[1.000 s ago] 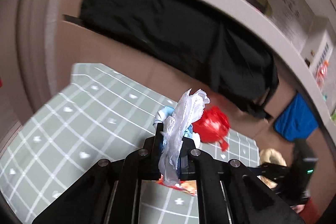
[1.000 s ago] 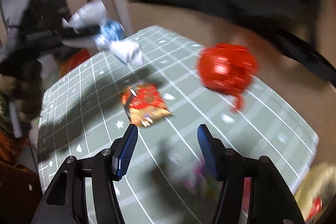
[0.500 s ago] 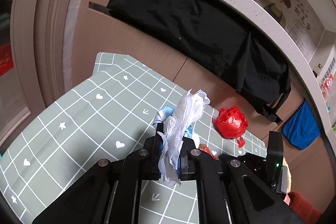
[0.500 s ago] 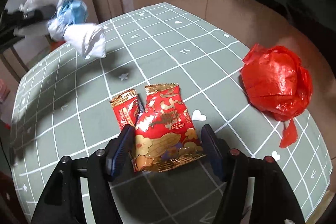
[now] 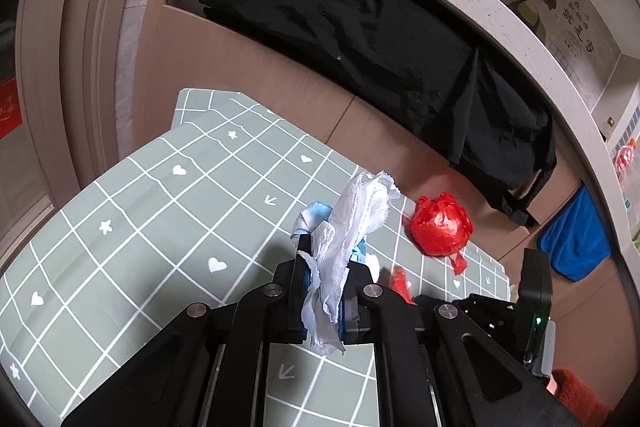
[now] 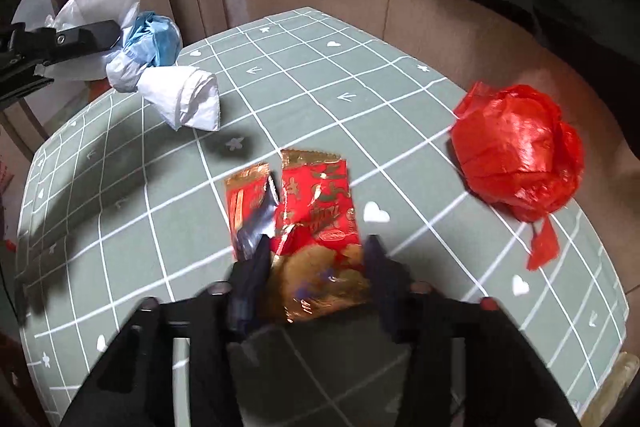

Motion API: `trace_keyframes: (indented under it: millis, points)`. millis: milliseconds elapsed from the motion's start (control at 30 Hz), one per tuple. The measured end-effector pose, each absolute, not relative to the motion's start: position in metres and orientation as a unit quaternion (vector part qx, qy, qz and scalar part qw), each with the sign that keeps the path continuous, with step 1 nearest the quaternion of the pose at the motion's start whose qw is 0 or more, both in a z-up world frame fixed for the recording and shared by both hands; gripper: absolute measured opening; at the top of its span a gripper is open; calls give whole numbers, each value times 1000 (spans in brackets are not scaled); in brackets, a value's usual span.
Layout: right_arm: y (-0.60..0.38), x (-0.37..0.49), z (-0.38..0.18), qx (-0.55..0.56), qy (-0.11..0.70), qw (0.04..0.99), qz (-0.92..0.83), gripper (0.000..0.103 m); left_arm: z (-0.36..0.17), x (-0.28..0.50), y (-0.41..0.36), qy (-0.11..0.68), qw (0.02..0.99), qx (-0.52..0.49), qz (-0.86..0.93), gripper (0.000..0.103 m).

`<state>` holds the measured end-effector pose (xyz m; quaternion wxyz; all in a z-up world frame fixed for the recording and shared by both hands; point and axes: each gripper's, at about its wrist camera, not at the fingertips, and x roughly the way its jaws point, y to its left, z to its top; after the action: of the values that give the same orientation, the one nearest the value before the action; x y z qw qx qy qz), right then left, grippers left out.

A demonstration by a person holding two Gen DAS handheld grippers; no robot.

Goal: Collect trash
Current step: 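Grasp the red-gold snack packets with the right tool while the left tool holds the wrapper, then carry both items over the bin and open both tools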

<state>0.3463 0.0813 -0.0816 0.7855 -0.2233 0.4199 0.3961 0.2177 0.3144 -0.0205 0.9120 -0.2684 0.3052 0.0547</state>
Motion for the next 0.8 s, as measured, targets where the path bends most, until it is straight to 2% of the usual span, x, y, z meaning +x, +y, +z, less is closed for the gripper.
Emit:
trace_keyframes:
  millis: [100,333,567,800]
  points:
    - [66,340,-69,-213,408,800,385,35,-13,218,303,302,916,-258,49,10]
    - [-2,330,5,-115,355,849,374,34,29,226,248,277,940,-200,25,10]
    - [-98,319,72,-59,285,902,320,34,80,246,164,232,960,-152,-24,10]
    - [-211,311,103,-26,233,945,228,34,106,272,51,209,967,-108,-94,10]
